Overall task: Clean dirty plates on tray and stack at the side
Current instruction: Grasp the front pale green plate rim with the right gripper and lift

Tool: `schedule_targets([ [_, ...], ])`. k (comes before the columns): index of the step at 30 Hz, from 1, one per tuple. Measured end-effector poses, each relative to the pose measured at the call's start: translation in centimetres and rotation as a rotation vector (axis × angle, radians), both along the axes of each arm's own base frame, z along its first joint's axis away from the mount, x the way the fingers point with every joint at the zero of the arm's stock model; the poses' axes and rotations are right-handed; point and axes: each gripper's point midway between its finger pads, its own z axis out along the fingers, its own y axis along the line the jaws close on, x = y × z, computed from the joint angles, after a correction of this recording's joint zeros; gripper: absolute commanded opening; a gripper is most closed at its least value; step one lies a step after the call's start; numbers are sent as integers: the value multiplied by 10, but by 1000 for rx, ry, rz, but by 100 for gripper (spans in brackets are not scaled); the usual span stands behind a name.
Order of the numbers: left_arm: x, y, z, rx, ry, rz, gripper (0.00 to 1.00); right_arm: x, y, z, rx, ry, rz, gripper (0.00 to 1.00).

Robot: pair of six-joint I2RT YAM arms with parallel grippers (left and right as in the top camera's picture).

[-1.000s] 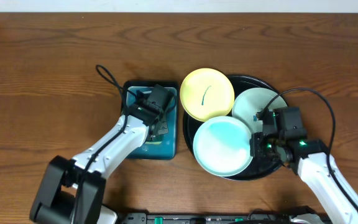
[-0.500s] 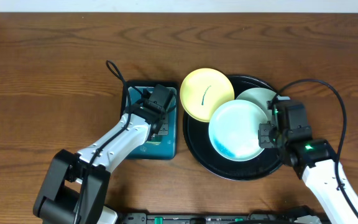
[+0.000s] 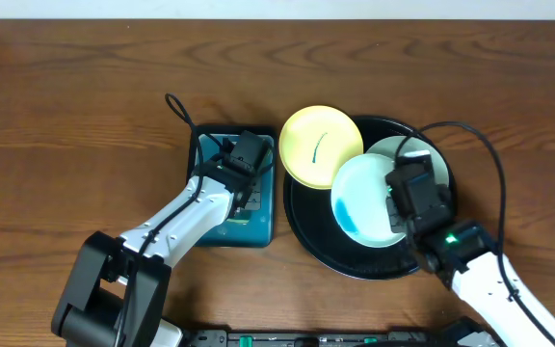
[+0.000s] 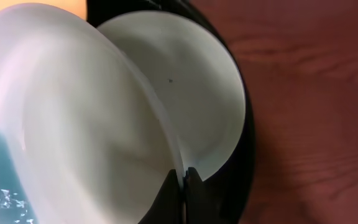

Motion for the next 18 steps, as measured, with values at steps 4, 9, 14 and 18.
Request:
schedule_targets([
  [4,0,0,0,0,1,0,7,0,10,10,-73,-57,37,1],
  [9,0,0,0,0,1,0,8,1,33,25,-160,-145,132,1],
  [14,0,0,0,0,0,0,8,-1,52,44,-257,-236,210,1],
  [18,0,0,-1,0,1,0,7,-3,62,58,-333,-301,249,1],
])
